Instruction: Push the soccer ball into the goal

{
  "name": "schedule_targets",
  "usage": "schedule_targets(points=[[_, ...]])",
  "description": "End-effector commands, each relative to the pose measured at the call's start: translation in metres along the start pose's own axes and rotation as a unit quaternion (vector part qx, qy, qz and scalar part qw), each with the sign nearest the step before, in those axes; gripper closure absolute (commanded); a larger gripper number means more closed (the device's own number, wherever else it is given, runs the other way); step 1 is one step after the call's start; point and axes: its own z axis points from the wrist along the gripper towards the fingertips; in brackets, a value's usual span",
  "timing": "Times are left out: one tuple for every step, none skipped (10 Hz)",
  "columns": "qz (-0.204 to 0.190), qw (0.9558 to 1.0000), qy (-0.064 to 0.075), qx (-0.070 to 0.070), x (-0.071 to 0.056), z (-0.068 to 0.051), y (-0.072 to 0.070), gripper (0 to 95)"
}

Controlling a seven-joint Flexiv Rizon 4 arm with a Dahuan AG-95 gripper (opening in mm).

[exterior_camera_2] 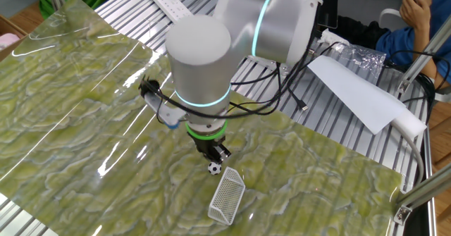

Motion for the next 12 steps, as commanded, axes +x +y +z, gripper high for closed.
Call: schedule_targets(points=[[0.028,0.9995,0.0,-0.015,0.0,0.0,0.001,95.0],[0.029,0.9994,0.0,-0.016,0.0,0.001,0.001,95.0],[0.031,0.9993,-0.002,-0.02,-0.001,0.003,0.004,95.0],[0.033,0.9992,-0.002,-0.021,-0.002,0.003,0.006,95.0],[0.034,0.9992,-0.001,-0.022,-0.002,0.003,0.009,95.0],[0.034,0.9992,0.0,-0.023,-0.003,0.0,0.013,95.0],[0.036,0.9991,0.002,-0.024,-0.004,-0.001,0.016,95.0],[0.038,0.999,0.003,-0.025,-0.004,-0.002,0.018,95.0],[0.041,0.9988,0.004,-0.027,-0.003,-0.002,0.022,95.0],[0.042,0.9988,0.004,-0.027,-0.001,-0.001,0.024,95.0],[0.045,0.9986,0.001,-0.028,0.003,0.003,0.029,95.0],[0.046,0.9985,-0.001,-0.028,0.004,0.005,0.032,95.0]])
